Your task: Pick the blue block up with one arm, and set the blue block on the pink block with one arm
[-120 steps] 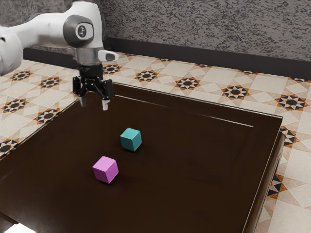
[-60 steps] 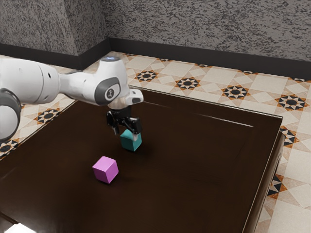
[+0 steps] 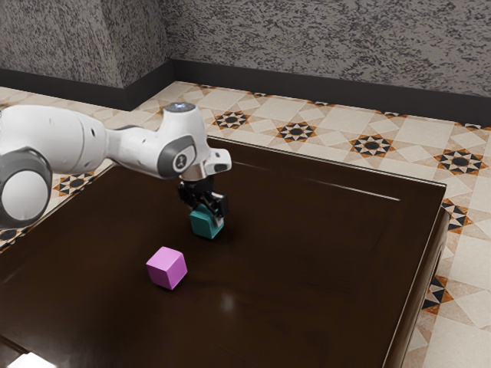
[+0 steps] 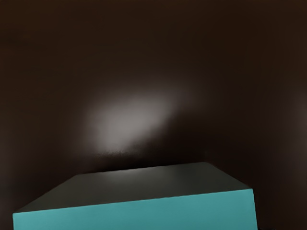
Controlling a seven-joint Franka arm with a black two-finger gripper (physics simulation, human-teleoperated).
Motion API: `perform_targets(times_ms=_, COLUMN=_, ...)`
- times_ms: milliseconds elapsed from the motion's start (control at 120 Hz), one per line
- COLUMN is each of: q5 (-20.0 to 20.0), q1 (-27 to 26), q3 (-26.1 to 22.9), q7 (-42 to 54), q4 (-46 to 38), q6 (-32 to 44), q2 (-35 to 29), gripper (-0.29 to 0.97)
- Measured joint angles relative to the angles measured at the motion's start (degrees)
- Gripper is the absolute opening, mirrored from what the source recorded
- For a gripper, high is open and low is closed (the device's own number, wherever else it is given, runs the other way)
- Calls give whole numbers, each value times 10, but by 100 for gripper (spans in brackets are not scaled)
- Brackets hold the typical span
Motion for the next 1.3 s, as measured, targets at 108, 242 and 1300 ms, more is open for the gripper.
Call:
perform_targets(times_ms=108, q5=1, q1=1, q3=0, q7=1, q4=1, q6=-5, q2=1, gripper=37)
perform_targets(times_ms=242, q5=7, q1=6, q3=2, q7=-1, q4=2, q6=-19, q2=-8, gripper=31)
perform_targets(times_ms=1300, q5=-43, q1=6, q3=-6, q7=-50, q4=-366, q6=11, q2=-429, gripper=61)
